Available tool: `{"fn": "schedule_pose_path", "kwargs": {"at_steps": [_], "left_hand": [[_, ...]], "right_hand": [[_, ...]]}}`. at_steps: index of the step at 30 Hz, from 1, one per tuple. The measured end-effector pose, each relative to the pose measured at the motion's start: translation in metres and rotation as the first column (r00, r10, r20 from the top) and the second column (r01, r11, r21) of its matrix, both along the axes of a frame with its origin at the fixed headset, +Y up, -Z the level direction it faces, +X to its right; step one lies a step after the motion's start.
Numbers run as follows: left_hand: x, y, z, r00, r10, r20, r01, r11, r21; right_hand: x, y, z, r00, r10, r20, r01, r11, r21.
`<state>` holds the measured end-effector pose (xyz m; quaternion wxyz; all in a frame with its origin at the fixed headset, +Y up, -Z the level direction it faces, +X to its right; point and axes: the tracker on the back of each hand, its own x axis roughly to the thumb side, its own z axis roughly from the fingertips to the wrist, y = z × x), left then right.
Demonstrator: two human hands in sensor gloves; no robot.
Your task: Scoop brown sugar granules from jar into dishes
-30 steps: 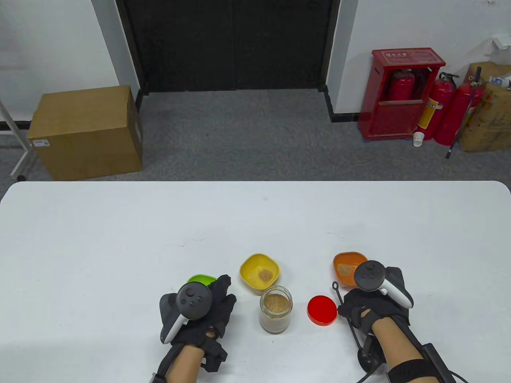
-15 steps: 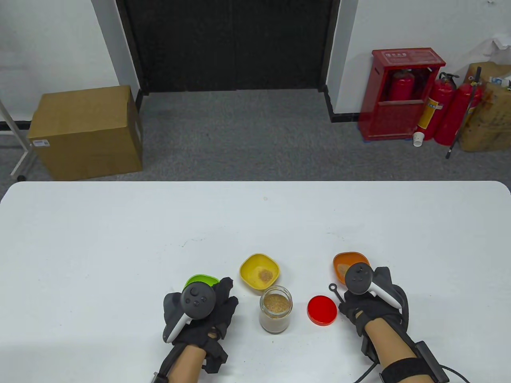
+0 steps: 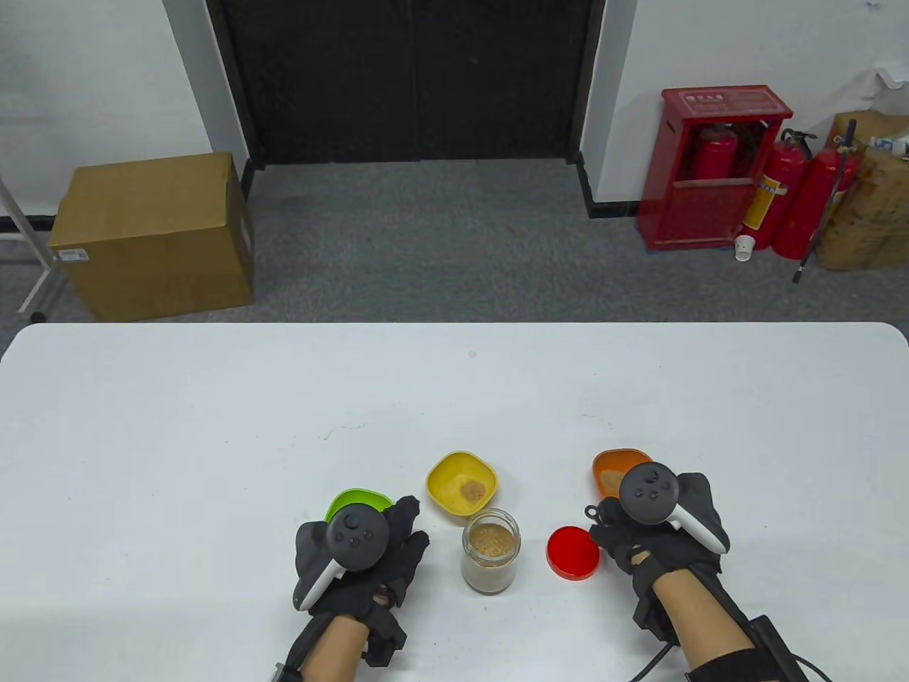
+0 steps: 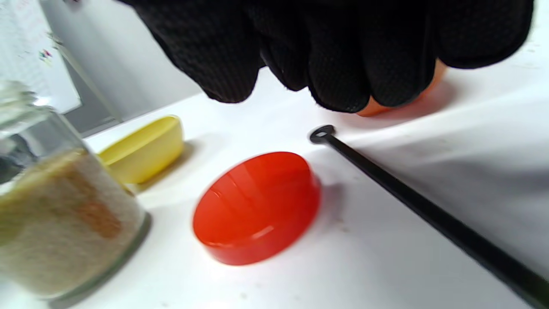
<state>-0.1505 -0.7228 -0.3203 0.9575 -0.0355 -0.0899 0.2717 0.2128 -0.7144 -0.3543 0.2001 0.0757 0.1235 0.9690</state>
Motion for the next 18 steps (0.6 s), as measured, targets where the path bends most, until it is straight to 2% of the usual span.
{"fn": "schedule_pose_path", "kwargs": {"at_steps": [6,8,18], "left_hand": [[0.003,-0.001,0.000,0.999,-0.001,0.035,0.001,1.000,0.002],[0.004,-0.001,0.000,0.999,-0.003,0.040,0.003,1.000,0.000],[0.004,-0.002,0.001,0.999,0.003,0.052,-0.003,1.000,0.000]], "right_hand": [[-0.022,-0.003,0.006,0.997,-0.058,-0.058,0.062,0.996,0.071],[-0.028,-0.009,0.007,0.996,-0.058,-0.073,0.062,0.997,0.053],[-0.049,-0.035,0.015,0.974,0.141,-0.178,-0.148,0.989,-0.026]]}}
